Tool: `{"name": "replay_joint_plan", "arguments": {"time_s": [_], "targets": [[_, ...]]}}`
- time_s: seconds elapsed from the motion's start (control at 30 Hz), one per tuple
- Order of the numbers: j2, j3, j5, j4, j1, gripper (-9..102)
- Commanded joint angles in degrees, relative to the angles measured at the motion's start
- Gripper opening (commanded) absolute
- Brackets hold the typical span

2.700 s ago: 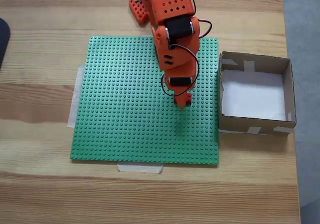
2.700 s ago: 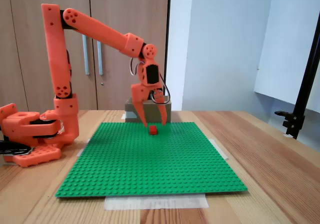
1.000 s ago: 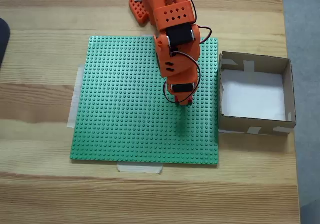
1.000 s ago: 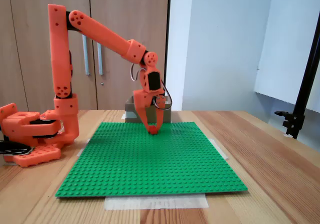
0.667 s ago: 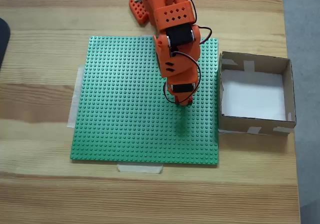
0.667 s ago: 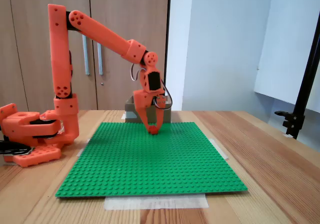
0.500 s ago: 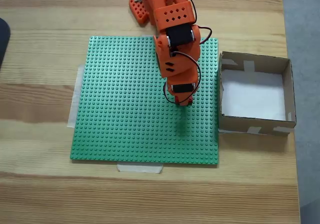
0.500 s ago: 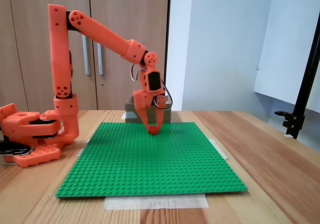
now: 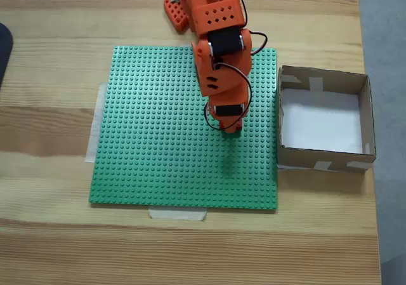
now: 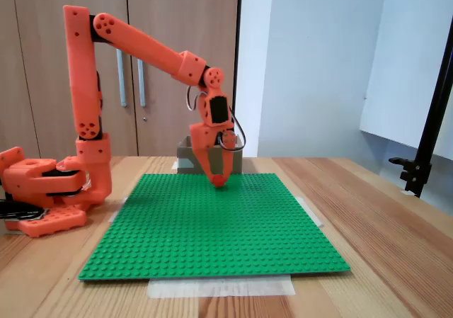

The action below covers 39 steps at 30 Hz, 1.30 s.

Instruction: Pick the red lego block and put it in the box.

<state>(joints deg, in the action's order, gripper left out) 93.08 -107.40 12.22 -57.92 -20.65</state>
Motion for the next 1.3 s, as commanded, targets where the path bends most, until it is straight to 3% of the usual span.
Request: {"name": "replay_joint_plan", "arguments": {"time_s": [0.0,0.7,1.27], "targets": [[3.34,3.16,0.62,-0.79,0.09,-1],[8.09,18.98,2.37,-9.58,-4.75,-1],[7.21,28.65,2.55,-14.77,-14.68,-1]]}}
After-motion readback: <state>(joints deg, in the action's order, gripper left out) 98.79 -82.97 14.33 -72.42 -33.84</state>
